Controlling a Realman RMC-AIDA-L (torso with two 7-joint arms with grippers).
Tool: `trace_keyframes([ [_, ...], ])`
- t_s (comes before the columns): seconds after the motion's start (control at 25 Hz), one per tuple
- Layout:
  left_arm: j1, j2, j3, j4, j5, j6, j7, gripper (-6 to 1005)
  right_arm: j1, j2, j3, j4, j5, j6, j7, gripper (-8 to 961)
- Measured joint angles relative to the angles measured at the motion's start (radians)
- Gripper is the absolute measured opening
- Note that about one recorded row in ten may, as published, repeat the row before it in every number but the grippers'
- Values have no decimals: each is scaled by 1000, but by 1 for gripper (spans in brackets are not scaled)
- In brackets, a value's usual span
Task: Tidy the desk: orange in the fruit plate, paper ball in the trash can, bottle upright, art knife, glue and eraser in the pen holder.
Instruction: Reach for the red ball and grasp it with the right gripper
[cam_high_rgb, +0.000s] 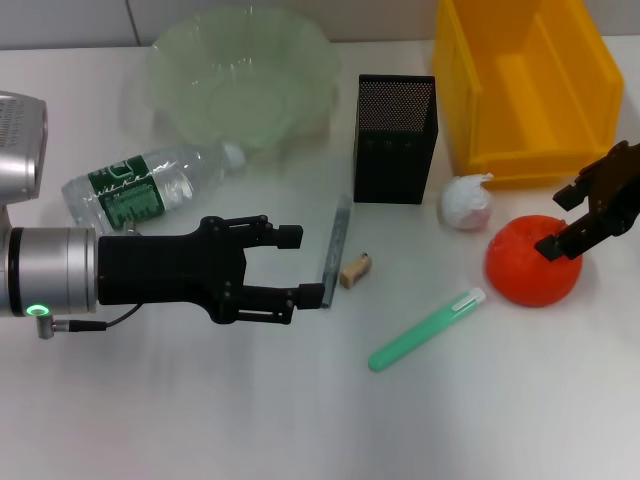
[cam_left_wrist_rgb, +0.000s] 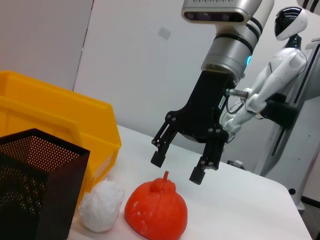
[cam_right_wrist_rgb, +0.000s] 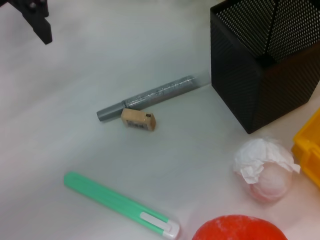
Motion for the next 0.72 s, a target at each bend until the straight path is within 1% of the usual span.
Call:
trace_keyframes([
  [0.12, -1, 0, 0, 0, 0, -1, 0, 844, -2, 4, -14, 2, -4, 19, 0, 730],
  [0.24, -1, 0, 0, 0, 0, -2, 0, 844, -13, 21, -73, 18, -7, 89, -5, 722],
  [0.36, -1, -1, 0, 0, 0, -3, 0, 844, -13, 22, -84, 28, -7, 102, -7, 713],
  [0.48, -1, -1, 0, 0, 0, -4, 0, 843, -13, 23, -125, 74, -8, 151, -9, 704],
  [0.56, -1, -1, 0, 0, 0, -4, 0, 843, -13, 24, -133, 82, -8, 161, -9, 699],
  [0.72, 0, -3, 0, 0, 0, -5, 0, 843, -16, 31, -148, 95, -11, 176, -22, 687],
])
